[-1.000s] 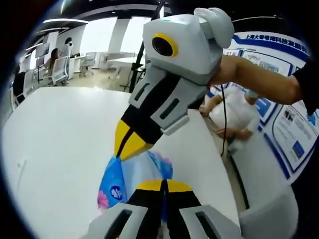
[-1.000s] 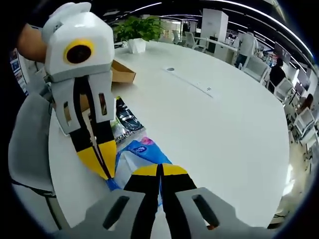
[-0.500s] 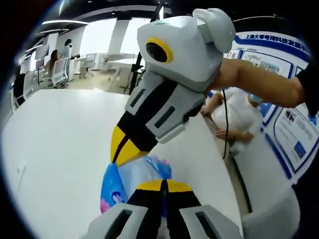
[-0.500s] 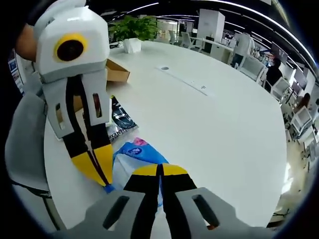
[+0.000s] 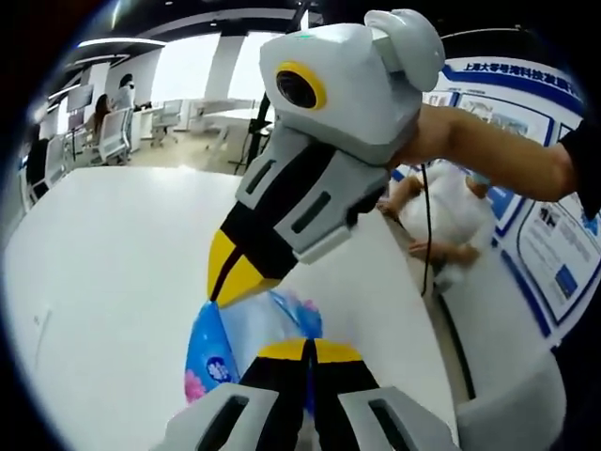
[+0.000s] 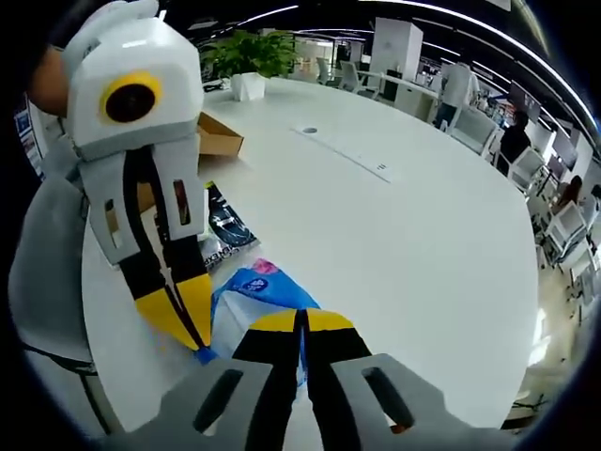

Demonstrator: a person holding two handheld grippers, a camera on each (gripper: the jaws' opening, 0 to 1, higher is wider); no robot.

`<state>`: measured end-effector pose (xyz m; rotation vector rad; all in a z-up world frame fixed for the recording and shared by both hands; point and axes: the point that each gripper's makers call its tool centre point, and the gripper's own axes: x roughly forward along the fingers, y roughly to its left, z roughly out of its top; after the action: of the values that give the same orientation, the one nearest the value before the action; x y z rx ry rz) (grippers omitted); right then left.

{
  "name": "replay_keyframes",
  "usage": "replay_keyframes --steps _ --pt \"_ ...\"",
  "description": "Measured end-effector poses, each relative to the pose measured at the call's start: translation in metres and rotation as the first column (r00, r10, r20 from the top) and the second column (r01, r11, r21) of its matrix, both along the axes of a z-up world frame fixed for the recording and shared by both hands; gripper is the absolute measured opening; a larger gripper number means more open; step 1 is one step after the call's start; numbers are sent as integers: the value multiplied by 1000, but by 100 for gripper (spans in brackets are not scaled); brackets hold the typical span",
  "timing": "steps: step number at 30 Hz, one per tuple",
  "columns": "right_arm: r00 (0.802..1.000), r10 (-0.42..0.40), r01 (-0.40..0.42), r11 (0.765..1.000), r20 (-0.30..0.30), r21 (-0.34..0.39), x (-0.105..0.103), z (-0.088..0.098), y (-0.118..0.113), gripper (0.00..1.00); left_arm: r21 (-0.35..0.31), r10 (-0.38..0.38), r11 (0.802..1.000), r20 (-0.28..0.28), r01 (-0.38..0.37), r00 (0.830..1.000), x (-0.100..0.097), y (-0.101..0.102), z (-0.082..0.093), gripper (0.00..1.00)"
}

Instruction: Operate the shoe box by opening the lid, removing the specified soft item, and placing it in the target area until the item is outside and the box remains undamaged.

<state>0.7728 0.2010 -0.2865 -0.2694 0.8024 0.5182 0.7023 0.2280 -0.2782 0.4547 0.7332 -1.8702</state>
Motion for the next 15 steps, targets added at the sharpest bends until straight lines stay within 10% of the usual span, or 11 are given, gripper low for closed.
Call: replay_keyframes --steps 15 --pt "1000 -27 27 999 9 -26 -4 8 -6 11 -36 -33 999 91 36 995 1 3 7 12"
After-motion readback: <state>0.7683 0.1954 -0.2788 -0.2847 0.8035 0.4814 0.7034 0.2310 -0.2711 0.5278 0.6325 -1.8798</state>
